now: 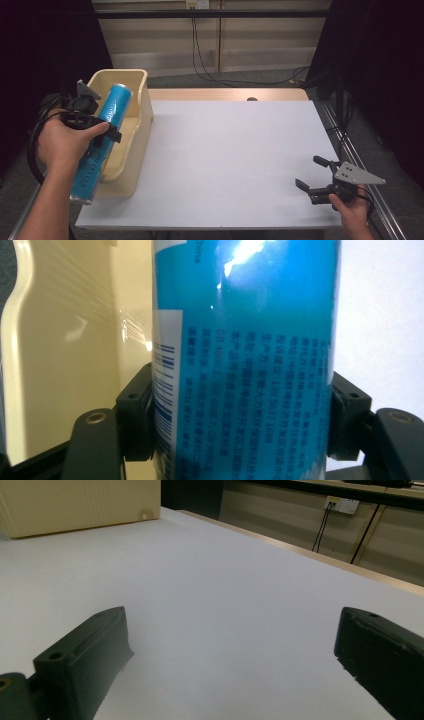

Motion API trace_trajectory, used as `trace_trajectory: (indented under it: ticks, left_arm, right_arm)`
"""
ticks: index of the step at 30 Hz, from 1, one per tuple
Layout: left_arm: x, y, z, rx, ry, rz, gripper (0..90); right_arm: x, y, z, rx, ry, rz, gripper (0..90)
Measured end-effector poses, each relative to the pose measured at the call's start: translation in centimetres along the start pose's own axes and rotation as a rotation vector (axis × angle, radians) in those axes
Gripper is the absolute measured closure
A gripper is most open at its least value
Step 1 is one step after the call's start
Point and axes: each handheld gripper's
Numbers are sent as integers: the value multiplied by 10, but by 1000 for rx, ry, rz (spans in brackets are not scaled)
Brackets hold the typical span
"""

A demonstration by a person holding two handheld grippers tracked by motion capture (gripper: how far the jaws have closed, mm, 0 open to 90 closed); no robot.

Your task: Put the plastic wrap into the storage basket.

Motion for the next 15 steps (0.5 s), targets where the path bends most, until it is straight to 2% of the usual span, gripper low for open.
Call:
trace_trajectory:
  ticks: [4,15]
  left_arm:
    - [5,0,4,-21,5,-9,319]
    - [11,0,5,-40,-10,4,316]
  right_arm:
    - [0,0,-1,0,1,3,8]
    - [0,0,0,0,-1,2,8]
Point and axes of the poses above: each handheld gripper's, and its own axes: x roughly forward along the jaws, y roughly out of its underside, z roughly to its left
